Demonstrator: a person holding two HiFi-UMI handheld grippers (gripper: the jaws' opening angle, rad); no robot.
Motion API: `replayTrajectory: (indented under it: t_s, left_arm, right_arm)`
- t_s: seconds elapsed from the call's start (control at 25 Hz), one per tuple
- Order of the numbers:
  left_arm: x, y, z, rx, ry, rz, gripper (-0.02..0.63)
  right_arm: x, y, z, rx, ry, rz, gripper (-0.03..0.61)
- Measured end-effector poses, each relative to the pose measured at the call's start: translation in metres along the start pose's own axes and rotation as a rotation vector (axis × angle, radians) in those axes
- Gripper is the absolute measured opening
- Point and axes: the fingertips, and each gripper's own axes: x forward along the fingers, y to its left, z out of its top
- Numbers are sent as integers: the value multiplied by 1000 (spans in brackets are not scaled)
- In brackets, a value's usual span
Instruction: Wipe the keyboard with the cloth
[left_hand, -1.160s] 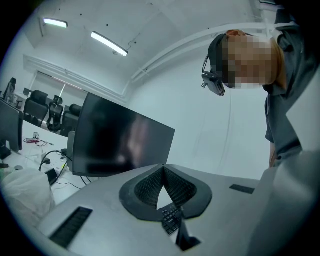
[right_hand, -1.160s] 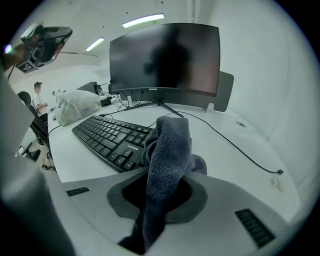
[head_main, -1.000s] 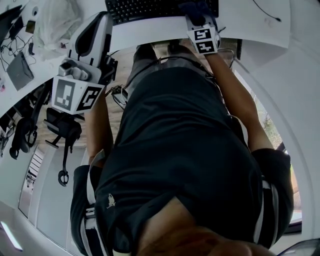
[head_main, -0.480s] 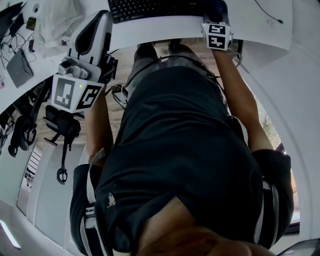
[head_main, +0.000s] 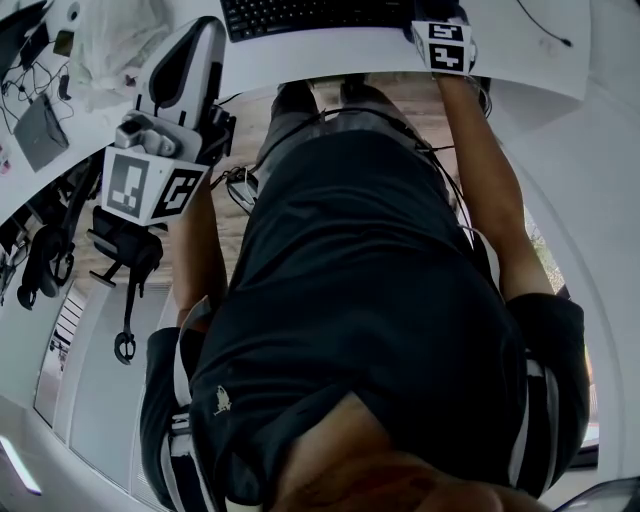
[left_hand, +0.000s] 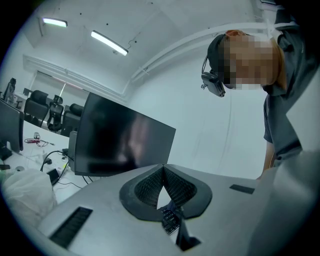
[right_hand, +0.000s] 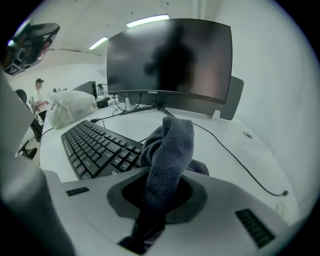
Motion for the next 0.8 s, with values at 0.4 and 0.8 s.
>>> replayTrajectory:
  t_s: [0.4, 0.8]
  left_arm:
    - [-4, 7, 0, -2, 4, 1, 5]
    - [-3, 7, -7, -23, 13, -4, 5]
  right_arm:
    - [14, 92, 23, -146, -28, 194, 51]
    - [5, 69, 16, -116, -16, 87, 51]
